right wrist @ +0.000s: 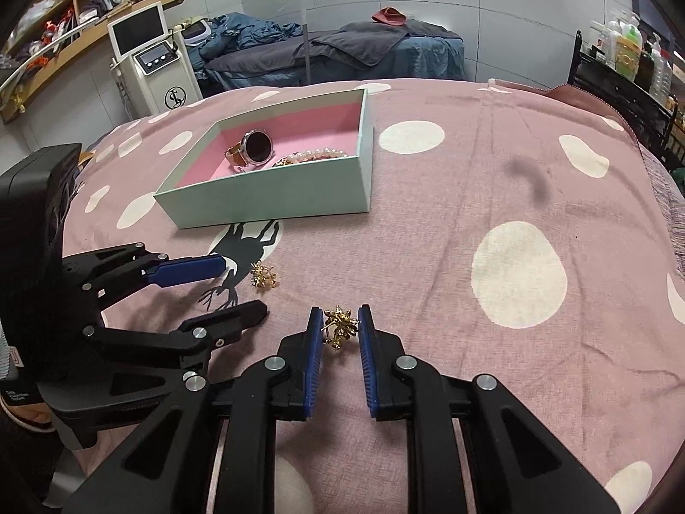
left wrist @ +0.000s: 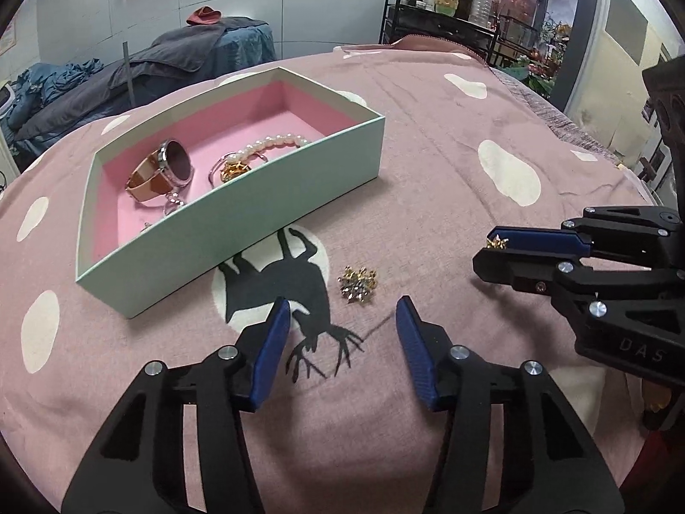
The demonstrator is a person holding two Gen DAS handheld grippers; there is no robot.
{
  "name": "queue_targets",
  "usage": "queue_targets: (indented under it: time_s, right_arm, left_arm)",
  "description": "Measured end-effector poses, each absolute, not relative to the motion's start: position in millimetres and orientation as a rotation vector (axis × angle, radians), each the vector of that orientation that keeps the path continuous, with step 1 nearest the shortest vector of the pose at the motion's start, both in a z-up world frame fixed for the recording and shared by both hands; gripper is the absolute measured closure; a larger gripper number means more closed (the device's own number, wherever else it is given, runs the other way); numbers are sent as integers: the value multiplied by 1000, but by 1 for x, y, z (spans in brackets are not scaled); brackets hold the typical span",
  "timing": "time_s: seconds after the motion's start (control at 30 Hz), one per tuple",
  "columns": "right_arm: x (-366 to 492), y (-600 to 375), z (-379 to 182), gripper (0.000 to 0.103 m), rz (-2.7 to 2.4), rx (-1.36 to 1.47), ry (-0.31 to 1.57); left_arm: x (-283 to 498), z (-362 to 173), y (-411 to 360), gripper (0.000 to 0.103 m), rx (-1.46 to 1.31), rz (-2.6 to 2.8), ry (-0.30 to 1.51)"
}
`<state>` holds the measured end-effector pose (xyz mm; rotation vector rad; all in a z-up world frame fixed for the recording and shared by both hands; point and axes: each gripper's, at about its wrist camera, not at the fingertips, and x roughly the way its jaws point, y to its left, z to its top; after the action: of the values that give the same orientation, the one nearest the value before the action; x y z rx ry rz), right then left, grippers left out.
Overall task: Organize jewelry
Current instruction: 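Grasp the gold earring cluster with the right tool while the left tool grasps a gold star earring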
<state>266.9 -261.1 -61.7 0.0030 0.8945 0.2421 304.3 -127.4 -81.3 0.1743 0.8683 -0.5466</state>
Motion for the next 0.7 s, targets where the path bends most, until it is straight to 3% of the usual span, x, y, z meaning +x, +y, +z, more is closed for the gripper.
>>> queue_targets:
  time_s: [0.2, 0.27, 0.33, 0.7]
  right_arm:
    - [265, -269, -66, 87, 232, 19, 900]
    - [265, -270, -67, 87, 234, 24, 903]
    - [265, -270, -67, 87, 239, 25, 903]
    - [263, -269, -65, 87, 261, 24, 897]
  left_arm:
    - [318, -81, -144, 64, 173, -587, 886]
    - [320, -81, -147, 78, 164, -598, 888]
    - [320, -81, -147, 83, 156, -605, 888]
    - [305, -76, -134, 84, 142, -573, 851]
